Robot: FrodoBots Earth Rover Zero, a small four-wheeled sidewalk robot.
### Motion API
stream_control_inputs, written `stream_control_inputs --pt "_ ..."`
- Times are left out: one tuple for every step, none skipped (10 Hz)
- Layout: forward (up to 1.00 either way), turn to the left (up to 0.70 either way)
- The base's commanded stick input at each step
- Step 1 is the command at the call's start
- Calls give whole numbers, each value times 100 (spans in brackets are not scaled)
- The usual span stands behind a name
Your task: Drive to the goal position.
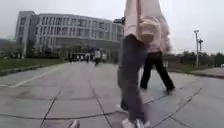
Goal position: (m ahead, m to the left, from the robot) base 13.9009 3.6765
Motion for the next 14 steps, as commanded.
stream_control_inputs --pt "50 0" --pt "50 0" --pt "50 0" --pt "35 0" --pt "6 0" --pt "3 0" --pt "3 0" --pt "3 0" --pt "3 0" --pt "3 0" --pt "3 0" --pt "3 0" --pt "3 0" --pt "1 0"
